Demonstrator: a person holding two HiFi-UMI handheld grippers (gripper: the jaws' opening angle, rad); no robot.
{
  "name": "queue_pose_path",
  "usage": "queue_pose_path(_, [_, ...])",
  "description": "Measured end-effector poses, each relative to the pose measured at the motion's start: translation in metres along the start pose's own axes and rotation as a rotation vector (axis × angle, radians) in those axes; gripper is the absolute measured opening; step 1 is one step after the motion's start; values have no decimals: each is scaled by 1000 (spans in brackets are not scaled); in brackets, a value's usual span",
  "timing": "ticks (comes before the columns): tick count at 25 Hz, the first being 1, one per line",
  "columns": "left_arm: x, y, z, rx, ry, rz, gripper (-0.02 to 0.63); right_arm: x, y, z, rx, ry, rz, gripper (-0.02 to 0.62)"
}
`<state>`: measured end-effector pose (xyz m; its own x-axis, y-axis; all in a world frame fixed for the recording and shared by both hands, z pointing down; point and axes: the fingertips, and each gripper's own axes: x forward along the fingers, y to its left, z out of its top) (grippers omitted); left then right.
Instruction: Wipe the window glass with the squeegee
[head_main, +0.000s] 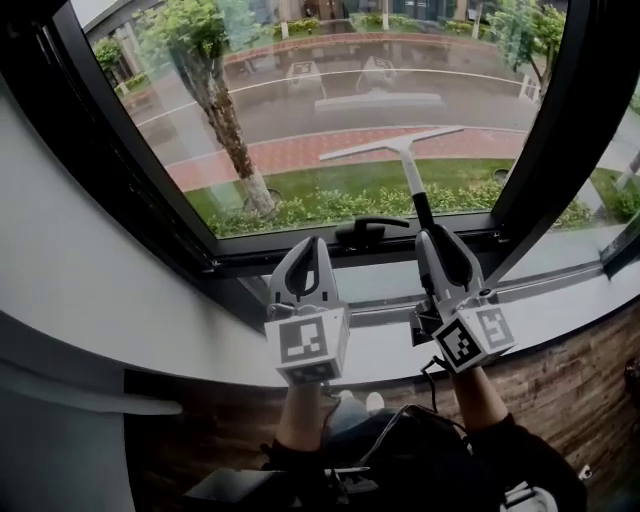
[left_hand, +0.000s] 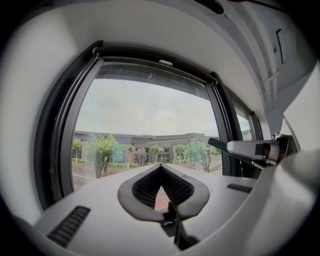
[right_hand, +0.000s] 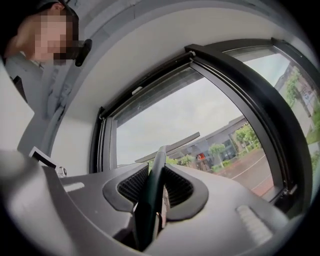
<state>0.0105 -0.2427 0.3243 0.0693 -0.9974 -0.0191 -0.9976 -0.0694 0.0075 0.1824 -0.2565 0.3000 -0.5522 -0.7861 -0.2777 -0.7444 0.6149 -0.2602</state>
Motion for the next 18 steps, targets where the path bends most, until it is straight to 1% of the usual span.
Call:
queue_pose_path(2, [-1,8,27,25,-52,6,2,15,17,21,-9,-55,43,98])
queue_pose_path(4, [-5,19,50,32,-104,25,2,30,35,41,-15,-105,86,98])
queue_pose_path(7, [-18,33,76,58,-145,51,2,45,64,73,-31,-173,149,98])
queue_pose_path(9, [-19,43,96,83,-171,44,2,62,83,96,-54,-227,177,98])
queue_pose_path(11, [-17,54,111,88,-189,24,2,78,102,114,-73,-279,184,98])
queue_pose_path(14, [-11,73,129,92,-191,5,2,102,129,136,-84,-350,183,98])
queue_pose_path(18, [-1,91,163,124,-220,-43,2,135,158,159,-75,-410,176,98])
